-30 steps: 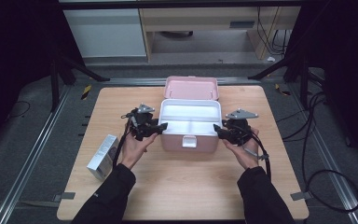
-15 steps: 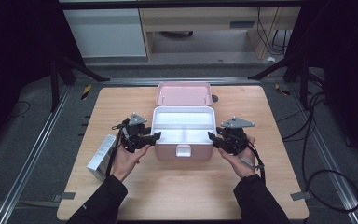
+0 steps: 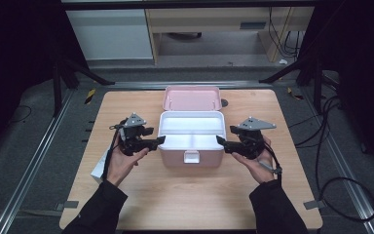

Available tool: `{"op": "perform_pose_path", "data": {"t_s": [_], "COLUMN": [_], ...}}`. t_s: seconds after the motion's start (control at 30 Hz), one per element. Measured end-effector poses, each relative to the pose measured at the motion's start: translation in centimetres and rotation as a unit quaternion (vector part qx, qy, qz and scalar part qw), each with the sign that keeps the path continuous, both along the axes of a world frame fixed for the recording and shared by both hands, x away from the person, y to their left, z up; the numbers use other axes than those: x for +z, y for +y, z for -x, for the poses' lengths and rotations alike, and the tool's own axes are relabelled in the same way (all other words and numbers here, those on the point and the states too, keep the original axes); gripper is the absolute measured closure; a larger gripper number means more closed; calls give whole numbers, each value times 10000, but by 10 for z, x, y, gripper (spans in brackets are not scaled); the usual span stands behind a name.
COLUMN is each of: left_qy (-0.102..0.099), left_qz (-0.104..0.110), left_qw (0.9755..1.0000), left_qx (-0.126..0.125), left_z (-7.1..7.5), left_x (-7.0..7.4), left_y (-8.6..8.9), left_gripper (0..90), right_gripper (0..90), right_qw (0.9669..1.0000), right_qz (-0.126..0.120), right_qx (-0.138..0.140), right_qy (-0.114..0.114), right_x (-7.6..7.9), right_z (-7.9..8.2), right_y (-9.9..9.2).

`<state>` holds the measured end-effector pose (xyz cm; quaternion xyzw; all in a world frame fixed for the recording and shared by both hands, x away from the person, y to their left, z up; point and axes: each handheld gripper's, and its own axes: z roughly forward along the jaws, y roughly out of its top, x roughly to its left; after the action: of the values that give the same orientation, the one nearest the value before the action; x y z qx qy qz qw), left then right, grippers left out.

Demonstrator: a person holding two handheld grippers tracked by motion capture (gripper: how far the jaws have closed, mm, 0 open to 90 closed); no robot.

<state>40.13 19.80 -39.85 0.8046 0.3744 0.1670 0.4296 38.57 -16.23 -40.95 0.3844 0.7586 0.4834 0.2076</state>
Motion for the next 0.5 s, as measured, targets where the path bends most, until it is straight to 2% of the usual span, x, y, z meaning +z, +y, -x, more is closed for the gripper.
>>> {"op": "perform_pose_path", "data": {"t_s": [0.03,0.13,0.17,0.2,0.27,0.33,0.47,0.5], "left_qy": [-76,-105,-187,-203,-172,-138,-176,-188], "left_qz": [-44,-112,-233,-263,-252,-211,-255,-335], "left_qw": [9999,9998,9994,9993,9992,9989,9982,9974], "left_qx": [-48,-120,-154,-198,-260,-403,-514,-605], "left_z": [-1,-4,-7,-10,-12,-21,-28,-33], "left_x": [3,6,8,10,11,19,28,33], "left_y": [2,3,4,5,6,8,10,11], "left_gripper": [382,366,370,372,375,376,381,380], "right_gripper": [318,305,298,292,287,280,267,263], "right_qw": [10000,9999,9999,9998,9998,9997,9995,9995], "right_qz": [-57,-115,-116,-128,-111,-60,33,52], "right_qx": [5,-8,-28,-17,-12,-30,89,138], "right_qy": [-67,-73,-125,-118,-136,-222,-286,-286], "right_x": [4,9,13,15,18,26,36,39], "right_z": [-2,-5,-8,-10,-12,-18,-27,-30], "right_y": [-4,-8,-11,-12,-13,-16,-18,-19]}}
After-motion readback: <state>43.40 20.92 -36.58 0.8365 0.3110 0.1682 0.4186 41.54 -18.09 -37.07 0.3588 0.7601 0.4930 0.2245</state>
